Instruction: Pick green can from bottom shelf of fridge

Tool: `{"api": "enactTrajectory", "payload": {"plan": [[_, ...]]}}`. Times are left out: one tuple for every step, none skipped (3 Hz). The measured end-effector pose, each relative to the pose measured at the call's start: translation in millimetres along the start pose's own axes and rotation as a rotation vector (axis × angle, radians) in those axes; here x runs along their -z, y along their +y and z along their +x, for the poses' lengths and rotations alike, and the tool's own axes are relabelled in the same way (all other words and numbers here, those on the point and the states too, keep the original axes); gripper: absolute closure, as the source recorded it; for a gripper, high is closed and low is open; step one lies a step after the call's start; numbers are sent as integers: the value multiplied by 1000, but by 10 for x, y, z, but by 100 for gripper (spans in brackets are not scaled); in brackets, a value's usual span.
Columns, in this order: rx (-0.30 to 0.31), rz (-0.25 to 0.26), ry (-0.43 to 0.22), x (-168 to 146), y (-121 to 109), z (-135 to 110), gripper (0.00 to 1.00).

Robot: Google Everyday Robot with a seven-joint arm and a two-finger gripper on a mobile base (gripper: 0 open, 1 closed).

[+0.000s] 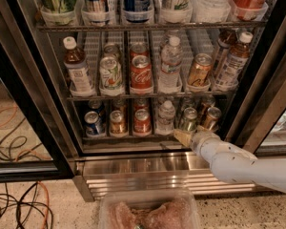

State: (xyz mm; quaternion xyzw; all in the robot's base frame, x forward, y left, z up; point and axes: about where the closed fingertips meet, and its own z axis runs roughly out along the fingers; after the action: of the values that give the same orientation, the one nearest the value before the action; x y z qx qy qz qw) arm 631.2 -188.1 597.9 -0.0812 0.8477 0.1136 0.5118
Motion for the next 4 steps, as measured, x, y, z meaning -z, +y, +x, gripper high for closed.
{"api": "enactTrajectory", "payload": {"plan": [[0, 0, -22, -22, 29, -36, 31], [5, -1, -40, -32, 36, -67, 31], [24, -2, -59, -89, 22, -125, 30], [39, -3, -73, -192, -5, -173, 31]]}}
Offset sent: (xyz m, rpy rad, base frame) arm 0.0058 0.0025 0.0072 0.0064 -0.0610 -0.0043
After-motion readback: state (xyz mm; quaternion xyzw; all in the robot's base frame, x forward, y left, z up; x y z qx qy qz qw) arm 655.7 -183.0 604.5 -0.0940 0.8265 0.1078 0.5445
